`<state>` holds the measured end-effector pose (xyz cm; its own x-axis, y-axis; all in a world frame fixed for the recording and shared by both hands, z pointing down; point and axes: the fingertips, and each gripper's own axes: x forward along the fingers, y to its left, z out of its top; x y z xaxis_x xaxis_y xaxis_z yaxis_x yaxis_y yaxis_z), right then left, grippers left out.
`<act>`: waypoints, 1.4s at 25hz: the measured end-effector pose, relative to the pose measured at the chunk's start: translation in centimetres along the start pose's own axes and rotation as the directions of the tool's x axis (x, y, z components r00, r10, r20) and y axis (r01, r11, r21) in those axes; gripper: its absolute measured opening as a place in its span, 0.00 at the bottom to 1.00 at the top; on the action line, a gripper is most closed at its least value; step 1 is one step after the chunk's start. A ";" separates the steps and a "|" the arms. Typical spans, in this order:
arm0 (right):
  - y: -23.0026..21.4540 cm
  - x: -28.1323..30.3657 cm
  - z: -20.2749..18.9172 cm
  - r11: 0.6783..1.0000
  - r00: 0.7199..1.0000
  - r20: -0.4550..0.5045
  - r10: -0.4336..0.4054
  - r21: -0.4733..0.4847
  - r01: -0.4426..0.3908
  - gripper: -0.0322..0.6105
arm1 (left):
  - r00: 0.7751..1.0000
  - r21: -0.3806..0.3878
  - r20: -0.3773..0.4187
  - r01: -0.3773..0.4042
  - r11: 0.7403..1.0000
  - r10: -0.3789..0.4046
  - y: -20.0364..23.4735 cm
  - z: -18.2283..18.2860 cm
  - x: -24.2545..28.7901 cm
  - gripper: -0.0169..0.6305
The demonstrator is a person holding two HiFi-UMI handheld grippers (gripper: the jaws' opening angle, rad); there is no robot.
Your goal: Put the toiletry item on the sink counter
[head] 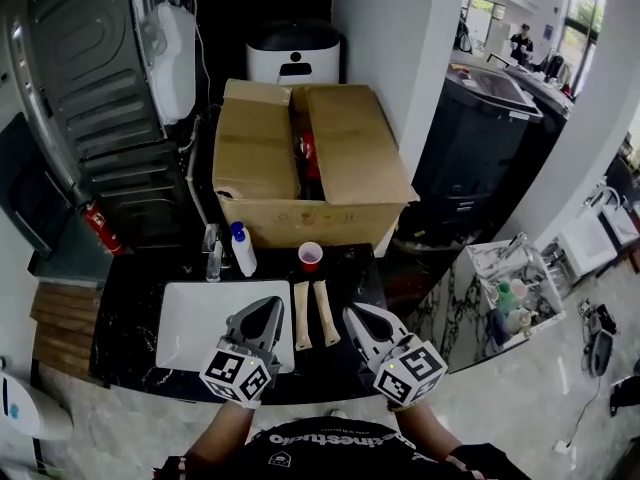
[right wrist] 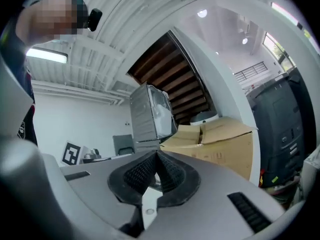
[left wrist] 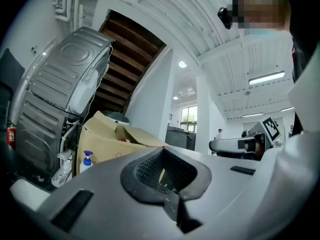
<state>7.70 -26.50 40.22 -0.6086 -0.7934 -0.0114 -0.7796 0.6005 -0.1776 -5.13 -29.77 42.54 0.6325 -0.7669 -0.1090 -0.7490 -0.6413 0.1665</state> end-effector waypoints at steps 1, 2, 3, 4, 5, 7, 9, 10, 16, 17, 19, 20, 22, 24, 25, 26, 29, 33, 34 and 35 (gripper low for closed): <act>0.4 -0.1 0.1 1.000 1.000 0.000 0.009 -0.011 -0.009 0.11 | 1.000 0.000 -0.005 0.007 1.000 -0.007 -0.2 -0.1 0.2 0.05; 0.6 -0.3 0.2 1.000 1.000 -0.002 0.013 -0.022 -0.013 0.11 | 1.000 -0.001 -0.008 0.012 1.000 -0.012 -0.4 -0.2 0.3 0.05; 0.8 -0.3 0.3 0.999 1.000 -0.005 0.016 -0.031 -0.016 0.11 | 1.000 -0.002 -0.009 0.017 1.000 -0.017 -0.6 -0.2 0.5 0.05; 0.9 -0.4 0.3 0.999 1.000 -0.008 0.018 -0.035 -0.018 0.11 | 1.000 -0.003 -0.010 0.020 1.000 -0.020 -0.8 -0.3 0.6 0.05; 1.0 -0.5 0.3 0.999 1.000 -0.012 0.019 -0.037 -0.020 0.11 | 1.000 -0.004 -0.012 0.023 1.000 -0.023 -0.9 -0.4 0.7 0.05; 1.3 -0.5 0.1 0.999 0.999 -0.022 0.023 -0.039 -0.024 0.11 | 0.999 -0.005 -0.016 0.028 1.000 -0.028 -1.2 -0.6 0.7 0.05; 1.5 -0.5 0.2 0.999 0.999 -0.027 0.028 -0.045 -0.029 0.11 | 0.999 -0.007 -0.018 0.032 0.999 -0.032 -1.4 -0.6 0.7 0.05; 1.6 -0.6 0.2 0.998 0.999 -0.027 0.030 -0.046 -0.032 0.11 | 0.999 -0.007 -0.018 0.034 0.999 -0.034 -1.5 -0.6 0.7 0.05; 1.7 -0.7 0.2 0.998 0.999 -0.032 0.032 -0.049 -0.033 0.11 | 0.999 -0.009 -0.015 0.032 0.999 -0.032 -1.8 -0.8 0.7 0.05; 1.6 -0.7 0.2 0.999 0.999 -0.032 0.027 -0.047 -0.029 0.11 | 0.999 -0.010 -0.016 0.032 0.999 -0.032 -1.8 -0.9 0.7 0.05; 1.5 -0.7 0.1 0.999 0.999 -0.031 0.020 -0.038 -0.022 0.11 | 0.999 -0.009 -0.017 0.032 0.999 -0.032 -1.8 -0.9 0.7 0.05; 1.4 -0.7 0.1 0.999 0.999 -0.031 0.017 -0.036 -0.018 0.11 | 0.999 -0.007 -0.018 0.031 0.999 -0.031 -1.8 -0.9 0.6 0.05; 1.3 -0.7 0.1 0.999 1.000 -0.028 0.015 -0.035 -0.016 0.11 | 0.999 -0.005 -0.019 0.030 1.000 -0.030 -1.8 -0.9 0.6 0.05; 1.3 -0.7 0.1 0.999 1.000 -0.028 0.014 -0.034 -0.015 0.11 | 0.999 -0.003 -0.021 0.027 1.000 -0.027 -1.8 -1.0 0.5 0.05; 1.3 -0.7 0.0 0.999 0.999 -0.030 0.012 -0.032 -0.013 0.11 | 0.999 -0.003 -0.020 0.025 1.000 -0.025 -1.8 -0.9 0.4 0.05; 1.2 -0.7 0.0 0.999 0.999 -0.033 0.009 -0.030 -0.010 0.11 | 1.000 -0.001 -0.020 0.023 1.000 -0.024 -1.8 -0.9 0.4 0.05; 1.0 -0.8 -0.2 1.000 0.999 -0.042 -0.001 -0.023 0.000 0.11 | 1.000 0.009 -0.019 0.020 1.000 -0.020 -1.7 -0.7 0.3 0.05; 1.0 -0.9 -0.3 1.000 0.999 -0.046 -0.004 -0.026 0.003 0.11 | 1.000 0.018 -0.022 0.019 1.000 -0.019 -2.0 -0.8 0.3 0.05; 1.0 -0.8 -0.2 1.000 0.999 -0.046 -0.004 -0.028 0.003 0.11 | 1.000 0.020 -0.023 0.020 1.000 -0.020 -2.0 -0.8 0.3 0.05; 1.0 -0.8 -0.2 1.000 0.999 -0.045 -0.004 -0.030 0.002 0.11 | 1.000 0.022 -0.023 0.022 1.000 -0.021 -2.0 -0.8 0.3 0.05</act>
<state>7.37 -25.26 40.28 -0.6117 -0.7903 0.0338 -0.7851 0.6013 -0.1485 -3.27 -28.72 42.99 0.6526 -0.7524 -0.0896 -0.7392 -0.6582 0.1425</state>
